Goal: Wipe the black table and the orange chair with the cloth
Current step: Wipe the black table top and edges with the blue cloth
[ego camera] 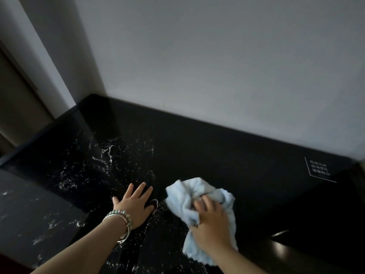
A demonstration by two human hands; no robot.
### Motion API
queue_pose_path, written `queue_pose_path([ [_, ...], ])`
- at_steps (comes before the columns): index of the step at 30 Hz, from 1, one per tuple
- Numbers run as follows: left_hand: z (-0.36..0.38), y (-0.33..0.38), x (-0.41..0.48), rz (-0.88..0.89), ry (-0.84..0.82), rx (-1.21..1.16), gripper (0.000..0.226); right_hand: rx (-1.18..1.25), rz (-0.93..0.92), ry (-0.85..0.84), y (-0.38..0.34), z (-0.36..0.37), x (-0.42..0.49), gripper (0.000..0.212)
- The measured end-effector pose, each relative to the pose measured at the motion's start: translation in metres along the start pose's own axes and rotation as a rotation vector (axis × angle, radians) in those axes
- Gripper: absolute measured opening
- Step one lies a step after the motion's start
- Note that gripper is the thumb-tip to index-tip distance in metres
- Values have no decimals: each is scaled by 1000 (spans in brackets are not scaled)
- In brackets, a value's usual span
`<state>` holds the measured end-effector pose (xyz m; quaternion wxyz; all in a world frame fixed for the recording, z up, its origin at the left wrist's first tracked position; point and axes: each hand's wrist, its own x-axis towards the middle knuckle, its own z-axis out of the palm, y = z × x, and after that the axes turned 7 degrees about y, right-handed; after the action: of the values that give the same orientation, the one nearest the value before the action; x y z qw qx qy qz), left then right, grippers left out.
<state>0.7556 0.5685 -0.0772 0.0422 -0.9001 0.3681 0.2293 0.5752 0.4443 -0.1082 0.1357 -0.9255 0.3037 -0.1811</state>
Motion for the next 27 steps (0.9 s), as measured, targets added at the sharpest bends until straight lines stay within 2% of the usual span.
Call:
queue_pose_path([
  [1, 0, 0, -1, 1, 3, 2, 58, 28, -76, -14, -3, 1, 0, 43],
  [2, 0, 0, -2, 7, 4, 5, 56, 34, -76, -15, 3, -4, 4, 42],
  [3, 0, -2, -3, 18, 3, 13, 55, 41, -27, 52, 11, -12, 10, 41],
  [5, 3, -5, -7, 48, 6, 32, 54, -38, 121, 235, 43, -25, 19, 36],
  [6, 6, -6, -9, 58, 15, 36, 54, -93, 245, 244, 62, -34, 22, 31],
  [8, 9, -7, -12, 66, 27, 33, 55, -136, 475, 153, 84, -49, 23, 27],
  [10, 10, -6, -13, 65, 23, 35, 55, -221, 570, 120, 71, -43, 16, 27],
  [13, 11, -6, -14, 74, 20, 39, 55, -192, 354, 129, 16, -17, -3, 38],
  [16, 13, -8, -16, 90, 34, 37, 55, -47, 118, 23, -27, 1, -22, 41],
  [17, 13, -9, -18, 100, 37, 34, 54, -6, 102, -31, -32, -4, -21, 40],
  [18, 14, -10, -20, 112, 37, 30, 54, 19, 110, -69, -28, -7, -19, 40],
  [19, 15, -12, -22, 126, 32, 27, 54, 24, 121, -17, -21, -13, -16, 39],
  [20, 16, -13, -25, 140, 26, 26, 54, 7, 146, 99, -11, -19, -12, 36],
  [22, 19, -14, -32, 166, 19, 31, 54, -117, 324, 236, 26, -32, -11, 29],
  [24, 22, -15, -37, 185, 26, 35, 54, -212, 528, 153, 54, -48, -24, 34],
  [27, 27, -16, -43, 206, 44, 53, 54, -274, 610, 96, 47, -42, -49, 41],
])
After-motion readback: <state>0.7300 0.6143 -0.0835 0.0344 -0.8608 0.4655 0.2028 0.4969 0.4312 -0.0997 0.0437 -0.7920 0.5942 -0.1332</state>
